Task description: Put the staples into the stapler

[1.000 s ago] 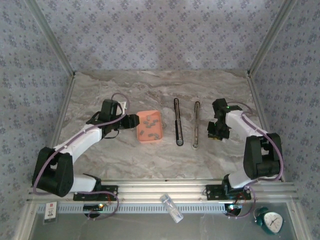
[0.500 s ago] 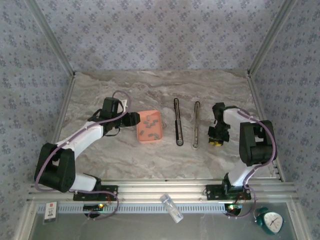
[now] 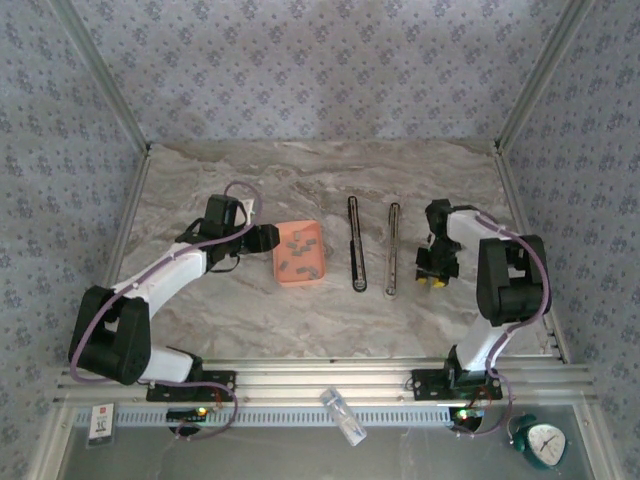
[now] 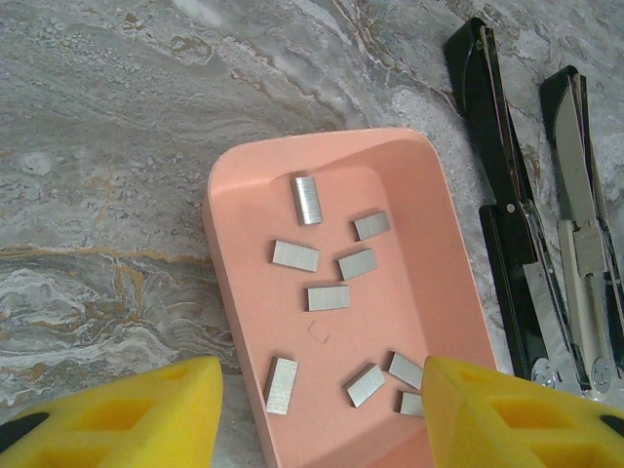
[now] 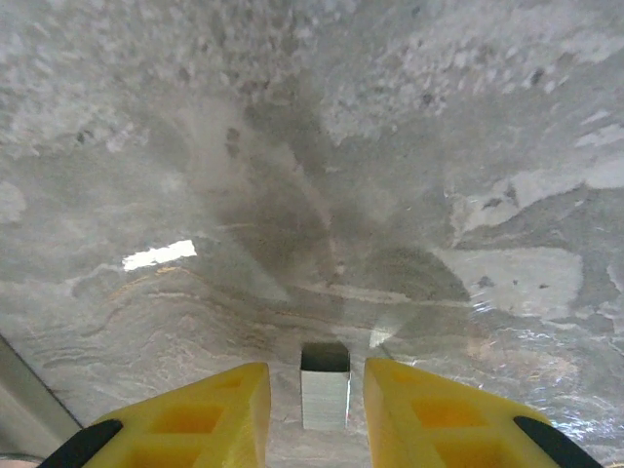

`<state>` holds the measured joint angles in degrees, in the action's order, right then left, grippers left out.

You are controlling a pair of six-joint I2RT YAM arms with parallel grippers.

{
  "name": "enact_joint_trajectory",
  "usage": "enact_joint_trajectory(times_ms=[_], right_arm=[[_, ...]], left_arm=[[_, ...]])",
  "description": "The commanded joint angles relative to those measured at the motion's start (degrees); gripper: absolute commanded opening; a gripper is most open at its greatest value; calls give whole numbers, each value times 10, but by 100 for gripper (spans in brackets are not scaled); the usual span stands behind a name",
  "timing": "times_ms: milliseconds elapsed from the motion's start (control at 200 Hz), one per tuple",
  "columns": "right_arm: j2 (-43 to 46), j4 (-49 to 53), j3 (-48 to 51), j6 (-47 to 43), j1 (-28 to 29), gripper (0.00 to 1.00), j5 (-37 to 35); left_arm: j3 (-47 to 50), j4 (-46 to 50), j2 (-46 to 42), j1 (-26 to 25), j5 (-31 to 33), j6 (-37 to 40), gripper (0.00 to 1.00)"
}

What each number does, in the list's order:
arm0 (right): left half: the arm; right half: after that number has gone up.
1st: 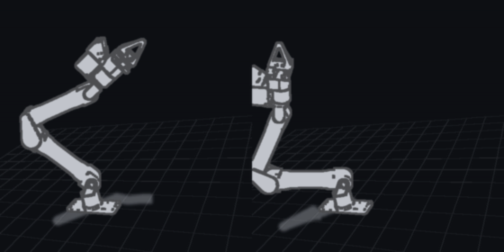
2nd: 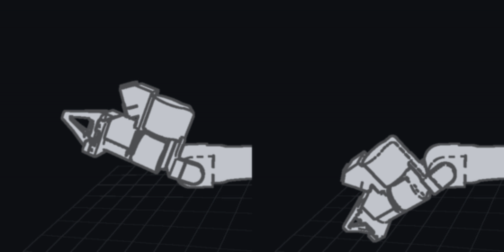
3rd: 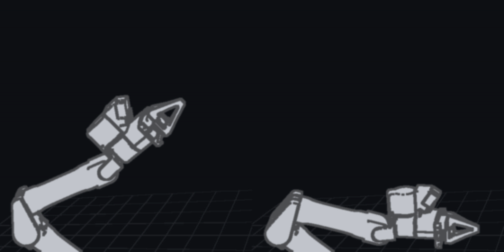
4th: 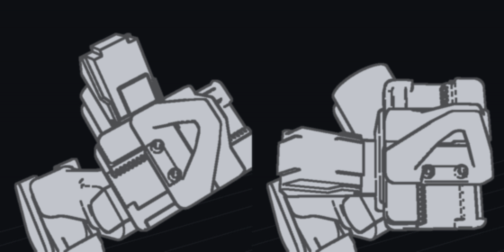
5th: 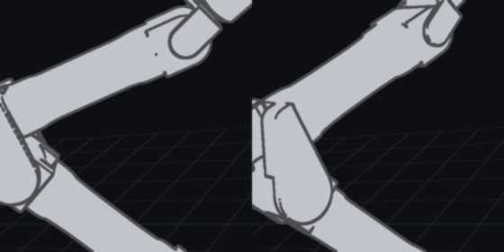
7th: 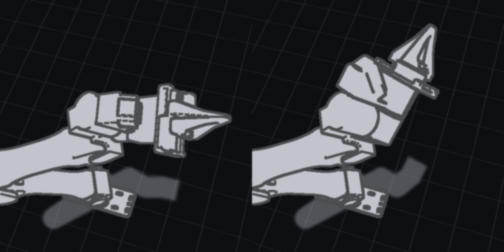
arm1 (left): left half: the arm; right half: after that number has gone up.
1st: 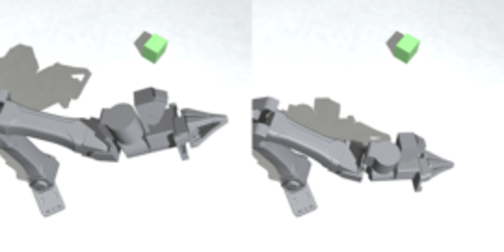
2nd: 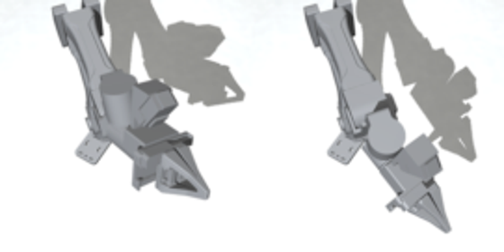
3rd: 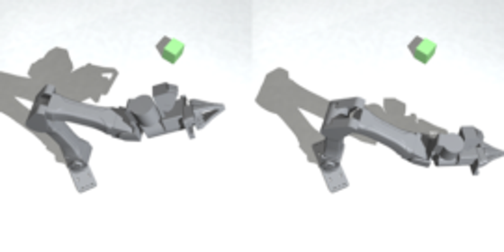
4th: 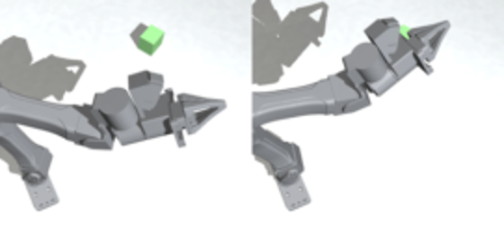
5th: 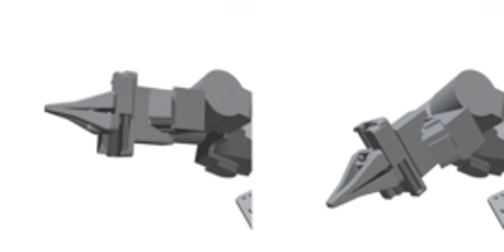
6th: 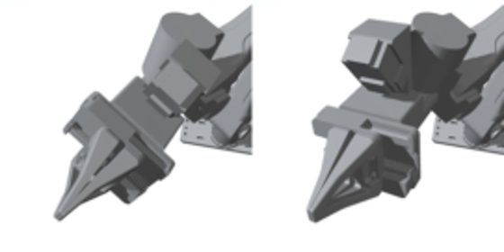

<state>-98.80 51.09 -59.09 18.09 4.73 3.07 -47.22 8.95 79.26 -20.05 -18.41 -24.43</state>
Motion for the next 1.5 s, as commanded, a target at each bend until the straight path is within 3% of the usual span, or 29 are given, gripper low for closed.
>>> enact_joint_trajectory(times_ms=[0,210,625,900,1214,1494], right_arm=[[-7,18,-8,-12,-3,31,6],[-11,0,-4,-11,-5,24,13],[-33,4,-1,-17,-5,23,4],[14,-23,4,-13,2,17,-15],[193,-64,30,75,110,17,-50],[232,-124,80,170,217,17,-94]], left_arm=[[-16,6,-6,-4,5,15,57],[-16,9,-11,-4,7,18,57],[-19,12,-11,-4,9,19,56],[-9,7,-23,-4,11,18,56],[111,-131,-53,-8,9,-29,57],[124,-148,-50,-10,15,-26,57]])
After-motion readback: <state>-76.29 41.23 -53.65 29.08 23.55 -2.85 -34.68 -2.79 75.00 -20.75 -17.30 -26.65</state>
